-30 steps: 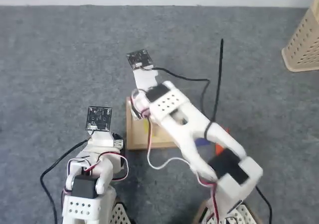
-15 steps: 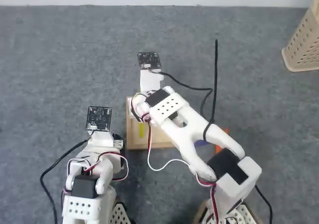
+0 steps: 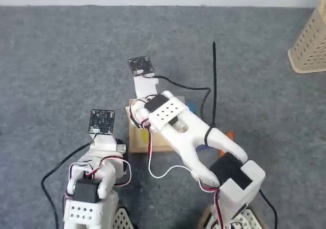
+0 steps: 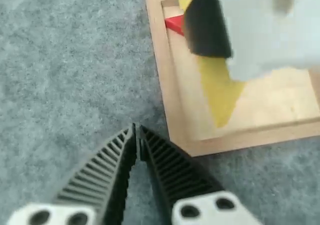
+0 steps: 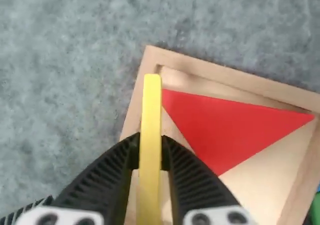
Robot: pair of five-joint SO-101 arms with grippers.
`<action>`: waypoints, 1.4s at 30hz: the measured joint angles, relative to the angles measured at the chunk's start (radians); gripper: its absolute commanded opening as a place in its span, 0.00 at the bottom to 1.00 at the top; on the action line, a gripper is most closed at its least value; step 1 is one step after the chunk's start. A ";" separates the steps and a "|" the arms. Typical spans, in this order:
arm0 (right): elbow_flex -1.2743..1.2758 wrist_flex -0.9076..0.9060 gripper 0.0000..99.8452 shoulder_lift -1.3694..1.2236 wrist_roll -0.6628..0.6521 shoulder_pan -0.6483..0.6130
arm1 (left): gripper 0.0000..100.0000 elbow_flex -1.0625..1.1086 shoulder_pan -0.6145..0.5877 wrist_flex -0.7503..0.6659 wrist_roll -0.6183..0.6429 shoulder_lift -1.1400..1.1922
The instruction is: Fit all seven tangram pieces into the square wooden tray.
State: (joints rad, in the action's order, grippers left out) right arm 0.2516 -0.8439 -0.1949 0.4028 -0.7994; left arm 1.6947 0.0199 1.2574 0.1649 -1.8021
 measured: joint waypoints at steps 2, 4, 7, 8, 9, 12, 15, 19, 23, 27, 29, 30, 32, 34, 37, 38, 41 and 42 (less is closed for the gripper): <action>0.000 -0.002 0.17 0.000 -0.003 0.002 | 0.01 0.000 0.000 0.000 0.000 0.000; 0.000 -0.002 0.17 0.000 -0.003 0.002 | 0.01 0.000 -0.002 0.000 0.000 0.000; 0.000 -0.002 0.17 0.000 -0.003 0.000 | 0.01 0.000 -0.003 0.000 0.000 0.000; 0.000 -0.002 0.17 0.000 -0.003 0.000 | 0.01 0.000 -0.003 0.000 0.000 0.000; 0.000 -0.002 0.17 0.000 -0.003 0.002 | 0.01 0.000 -0.003 0.000 0.000 0.000; 0.000 -0.003 0.17 0.000 -0.005 0.009 | 0.01 0.000 -0.003 0.000 0.000 0.000; 0.000 -0.031 0.17 0.000 -0.005 0.049 | 0.01 0.000 -0.002 0.000 0.000 0.000; 0.000 -0.089 0.16 0.000 -0.005 0.100 | 0.01 0.000 -0.002 0.000 0.000 0.000; 0.000 -0.112 0.08 0.000 -0.005 0.127 | 0.01 0.000 0.000 0.000 0.000 0.000; 0.000 -0.112 0.06 0.000 -0.005 0.126 | 0.01 0.000 0.000 0.000 0.000 0.000; 0.000 -0.100 0.06 0.000 -0.005 0.144 | 0.01 0.000 0.000 0.000 0.000 0.000; 0.000 -0.091 0.06 0.000 -0.005 0.160 | 0.01 0.000 -0.002 0.000 0.000 0.000; 0.000 -0.072 0.06 0.000 -0.005 0.192 | 0.01 0.000 -0.002 0.000 0.000 0.000; 0.000 -0.063 0.06 0.000 -0.005 0.216 | 0.01 0.000 -0.002 0.000 0.000 0.000; 0.000 -0.057 0.06 0.000 -0.005 0.226 | 0.01 0.000 -0.002 0.000 0.000 0.000; 0.000 -0.057 0.06 0.000 -0.006 0.226 | 0.01 0.000 -0.002 0.000 0.000 0.000; 0.000 -0.055 0.06 0.000 -0.043 0.226 | 0.01 0.000 -0.002 0.000 0.000 0.000; 0.000 -0.055 0.06 0.000 -0.048 0.226 | 0.01 0.000 -0.002 0.000 0.000 0.000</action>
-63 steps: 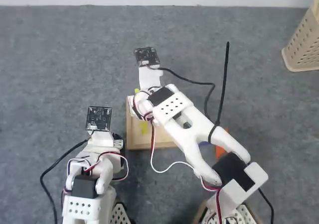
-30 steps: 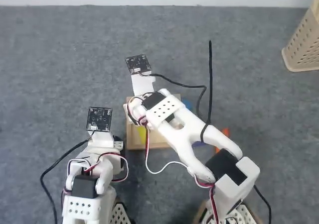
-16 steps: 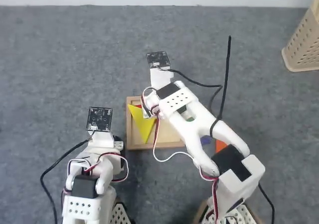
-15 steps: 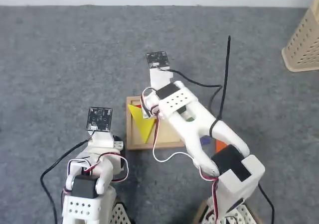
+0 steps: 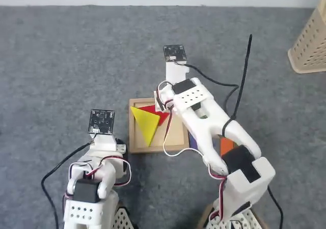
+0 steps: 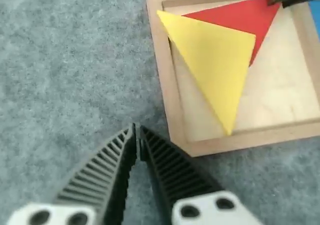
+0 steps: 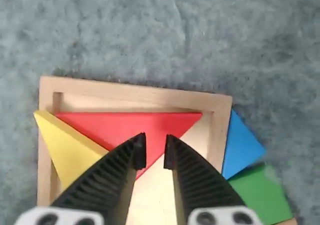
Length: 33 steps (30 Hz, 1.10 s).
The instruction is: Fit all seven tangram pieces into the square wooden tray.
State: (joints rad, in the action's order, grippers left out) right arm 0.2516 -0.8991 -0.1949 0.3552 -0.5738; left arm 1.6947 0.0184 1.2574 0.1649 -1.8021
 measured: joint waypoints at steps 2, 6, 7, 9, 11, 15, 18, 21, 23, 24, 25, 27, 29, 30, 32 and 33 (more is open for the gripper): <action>-0.002 0.000 0.06 -0.020 -0.006 0.000 | 0.01 0.000 0.000 0.000 0.000 0.000; -0.003 0.048 0.06 -0.092 -0.011 0.005 | 0.01 0.000 0.000 0.000 0.000 0.000; -0.003 0.052 0.06 -0.100 -0.011 0.006 | 0.01 0.000 0.000 0.000 0.000 0.000; -0.008 0.054 0.05 -0.107 -0.011 0.012 | 0.01 0.000 0.000 0.000 0.000 0.000; -0.008 0.054 0.02 -0.109 -0.011 0.017 | 0.01 0.000 0.000 0.000 0.000 0.000; -0.009 0.054 0.01 -0.112 -0.011 0.060 | 0.01 0.000 0.000 0.000 0.000 0.000; -0.009 0.055 0.01 -0.112 -0.008 0.091 | 0.01 0.000 0.000 0.000 0.000 0.000; -0.009 0.055 0.01 -0.114 0.011 0.114 | 0.01 0.000 0.000 0.000 0.000 0.000; -0.009 0.055 0.01 -0.114 0.012 0.117 | 0.01 0.000 0.000 0.000 0.000 0.000; -0.009 0.055 0.01 -0.114 0.012 0.120 | 0.01 0.000 0.000 0.000 0.000 0.000; -0.009 0.055 0.01 -0.115 0.012 0.124 | 0.01 0.000 0.000 0.000 0.000 0.000; -0.009 0.055 0.01 -0.115 0.012 0.124 | 0.01 0.000 0.000 0.000 0.000 0.000; -0.006 0.054 0.01 -0.094 0.015 0.123 | 0.01 0.000 0.000 0.000 0.000 0.000; -0.006 0.052 0.01 -0.078 0.015 0.121 | 0.01 0.000 0.000 0.000 0.000 0.000; -0.006 0.052 0.02 -0.049 0.017 0.104 | 0.01 0.000 0.000 0.000 0.000 0.000; -0.006 0.052 0.02 -0.040 0.017 0.089 | 0.01 0.000 0.000 0.000 0.000 0.000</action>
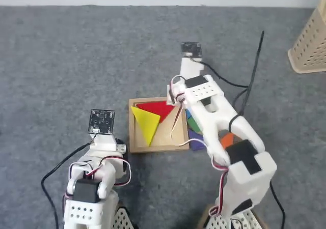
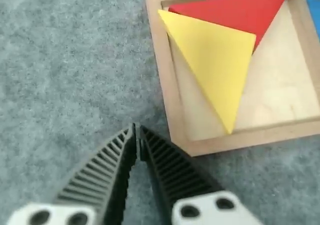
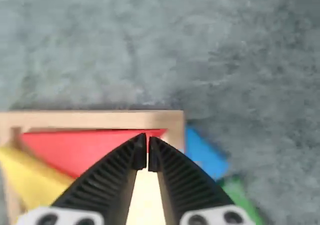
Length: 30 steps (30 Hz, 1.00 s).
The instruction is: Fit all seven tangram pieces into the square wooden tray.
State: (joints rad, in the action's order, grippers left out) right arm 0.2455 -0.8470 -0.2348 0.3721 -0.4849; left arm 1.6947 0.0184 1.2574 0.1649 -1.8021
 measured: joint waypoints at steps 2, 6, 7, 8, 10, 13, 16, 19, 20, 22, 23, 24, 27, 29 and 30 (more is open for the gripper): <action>0.012 0.006 0.02 0.008 -0.002 -0.041 | 0.01 0.000 0.000 0.000 0.000 0.000; 0.064 0.040 0.01 0.008 -0.054 -0.114 | 0.01 0.000 0.002 0.000 0.000 0.000; 0.072 0.041 0.01 0.008 -0.060 -0.123 | 0.01 0.000 0.002 0.000 0.000 0.000; 0.074 0.043 0.01 0.008 -0.064 -0.132 | 0.01 0.000 0.000 0.000 0.000 0.000; 0.077 0.046 0.01 0.008 -0.069 -0.140 | 0.01 0.000 0.000 0.000 0.000 0.000; 0.080 0.046 0.01 0.008 -0.069 -0.140 | 0.01 0.000 0.000 0.000 0.000 0.000; 0.094 0.046 0.01 0.009 -0.069 -0.153 | 0.01 0.000 0.000 0.000 0.000 0.000; 0.094 0.046 0.01 0.009 -0.069 -0.181 | 0.01 0.000 0.000 0.000 0.000 0.000; 0.094 0.046 0.01 0.009 -0.069 -0.189 | 0.01 0.000 0.002 0.000 0.000 0.000; 0.094 0.046 0.01 0.009 -0.069 -0.192 | 0.01 0.000 0.002 0.000 0.000 0.000; 0.094 0.046 0.01 0.009 -0.069 -0.193 | 0.01 0.000 0.000 0.000 0.000 0.000; 0.094 0.046 0.01 0.009 -0.069 -0.193 | 0.01 0.000 0.000 0.000 0.000 0.000; 0.094 0.046 0.01 0.015 -0.069 -0.193 | 0.01 0.000 0.000 0.000 0.000 0.000; 0.094 0.046 0.01 0.015 -0.084 -0.193 | 0.01 0.000 0.002 0.000 0.000 0.000; 0.094 0.049 0.01 0.015 -0.103 -0.193 | 0.01 0.000 0.002 0.000 0.000 0.000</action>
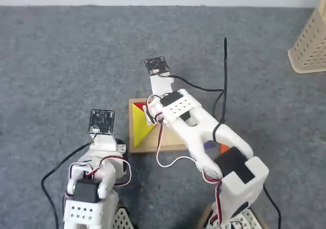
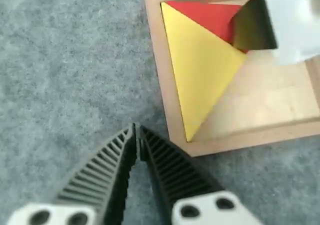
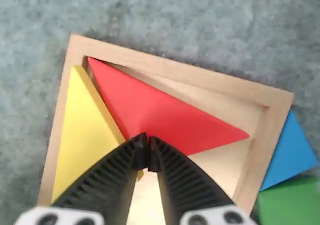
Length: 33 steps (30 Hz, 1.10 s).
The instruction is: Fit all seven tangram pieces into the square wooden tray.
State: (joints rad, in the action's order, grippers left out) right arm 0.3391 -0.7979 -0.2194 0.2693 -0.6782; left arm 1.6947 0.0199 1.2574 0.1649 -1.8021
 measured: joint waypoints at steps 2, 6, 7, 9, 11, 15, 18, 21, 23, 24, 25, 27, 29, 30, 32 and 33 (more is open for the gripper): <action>0.000 0.012 0.01 0.000 -0.032 0.011 | 0.01 0.000 0.000 0.000 0.000 0.000; 0.000 0.017 0.01 -0.002 -0.051 0.072 | 0.01 0.000 -0.002 0.000 0.000 0.000; 0.000 0.017 0.01 -0.008 -0.051 0.080 | 0.01 0.000 -0.002 0.000 0.000 0.000; -0.005 0.018 0.01 -0.020 -0.052 0.089 | 0.01 0.000 -0.002 0.000 0.000 0.000; -0.017 0.018 0.01 -0.032 -0.052 0.100 | 0.01 0.000 -0.002 0.000 0.000 0.000; -0.040 0.018 0.01 -0.049 -0.052 0.124 | 0.01 0.000 0.000 0.000 0.000 0.000; -0.066 0.021 0.02 -0.075 -0.052 0.144 | 0.01 0.000 -0.002 0.000 0.000 0.000; -0.106 0.021 0.01 -0.112 -0.078 0.172 | 0.01 0.000 -0.002 0.000 0.000 0.000; -0.132 0.021 0.02 -0.133 -0.100 0.189 | 0.01 0.000 -0.002 0.000 0.000 0.000; -0.140 0.021 0.02 -0.140 -0.106 0.193 | 0.01 0.000 -0.002 0.000 0.000 0.000; -0.143 0.021 0.02 -0.140 -0.106 0.193 | 0.01 0.000 -0.002 0.000 0.000 0.000; -0.144 0.021 0.02 -0.140 -0.109 0.193 | 0.01 0.000 -0.002 0.000 0.000 0.000; -0.144 0.018 0.02 -0.133 -0.112 0.193 | 0.01 0.000 -0.002 0.000 0.000 0.000; -0.144 0.008 0.02 -0.127 -0.112 0.193 | 0.01 0.000 -0.002 0.000 0.000 0.000; -0.140 -0.038 0.02 -0.095 -0.112 0.198 | 0.01 0.000 -0.002 0.000 0.000 0.000; -0.140 -0.064 0.02 -0.072 -0.112 0.201 | 0.01 0.000 -0.002 0.000 0.000 0.000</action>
State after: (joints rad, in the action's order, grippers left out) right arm 0.1995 -0.8623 -0.2915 0.1573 -0.4772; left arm 1.6947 0.0184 1.2574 0.1649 -1.8021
